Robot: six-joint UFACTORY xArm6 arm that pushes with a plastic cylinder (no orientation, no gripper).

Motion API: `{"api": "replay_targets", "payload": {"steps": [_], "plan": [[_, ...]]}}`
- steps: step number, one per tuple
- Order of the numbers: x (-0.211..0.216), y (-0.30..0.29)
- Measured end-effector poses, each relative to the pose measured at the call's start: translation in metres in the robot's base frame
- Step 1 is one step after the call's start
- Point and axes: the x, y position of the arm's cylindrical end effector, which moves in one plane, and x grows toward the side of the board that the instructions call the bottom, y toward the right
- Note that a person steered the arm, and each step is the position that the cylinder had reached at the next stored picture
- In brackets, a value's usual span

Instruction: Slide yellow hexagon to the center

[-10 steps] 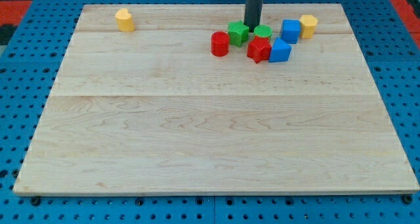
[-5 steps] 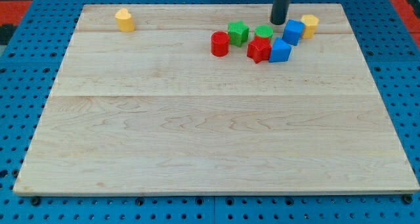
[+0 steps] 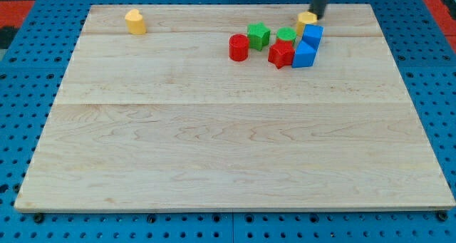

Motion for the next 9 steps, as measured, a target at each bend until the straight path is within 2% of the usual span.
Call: {"api": "replay_targets", "payload": {"steps": [2,3,4,5,7,8,9], "plan": [[0.005,0.054],[0.03,0.038],[0.031,-0.022],[0.031,-0.026],[0.046,0.002],[0.037,-0.076],[0.019,-0.109]]}}
